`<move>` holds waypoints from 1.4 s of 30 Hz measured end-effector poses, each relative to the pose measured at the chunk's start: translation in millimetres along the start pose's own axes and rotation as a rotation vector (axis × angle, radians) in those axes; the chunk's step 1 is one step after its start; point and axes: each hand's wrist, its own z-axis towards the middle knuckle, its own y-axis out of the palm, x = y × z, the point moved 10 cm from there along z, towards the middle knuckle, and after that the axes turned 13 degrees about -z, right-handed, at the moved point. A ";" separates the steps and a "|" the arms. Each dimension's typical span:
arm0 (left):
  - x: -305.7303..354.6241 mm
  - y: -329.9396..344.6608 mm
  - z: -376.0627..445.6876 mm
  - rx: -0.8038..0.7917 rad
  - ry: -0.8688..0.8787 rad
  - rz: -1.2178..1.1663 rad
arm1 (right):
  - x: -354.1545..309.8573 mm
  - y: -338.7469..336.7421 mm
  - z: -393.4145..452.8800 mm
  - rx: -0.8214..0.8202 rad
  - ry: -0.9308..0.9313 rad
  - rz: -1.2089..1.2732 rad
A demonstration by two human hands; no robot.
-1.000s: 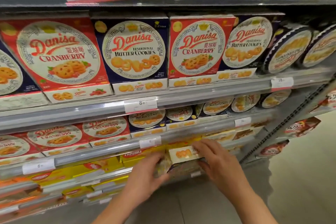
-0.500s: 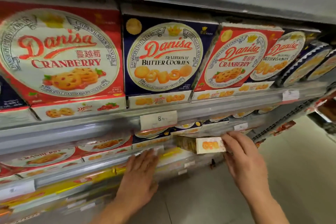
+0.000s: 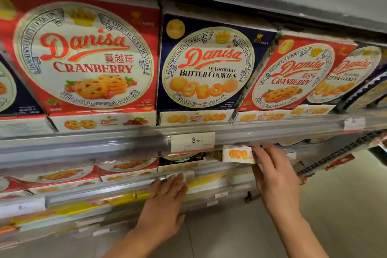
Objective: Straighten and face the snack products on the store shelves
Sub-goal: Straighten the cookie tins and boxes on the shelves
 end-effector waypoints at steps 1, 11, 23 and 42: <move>-0.5 1.8 0.4 0.004 -0.012 0.006 | 0.1 2.7 2.8 -0.001 -0.019 0.006; 14.4 4.3 1.6 0.106 -0.263 -0.130 | 11.4 20.6 32.9 0.100 -0.204 0.083; 26.5 0.7 12.5 0.213 -0.441 -0.307 | 26.4 94.8 71.7 -0.522 -0.064 0.502; 45.3 -36.3 -19.8 0.502 -0.325 -0.402 | 26.0 21.5 25.7 0.064 -0.364 0.275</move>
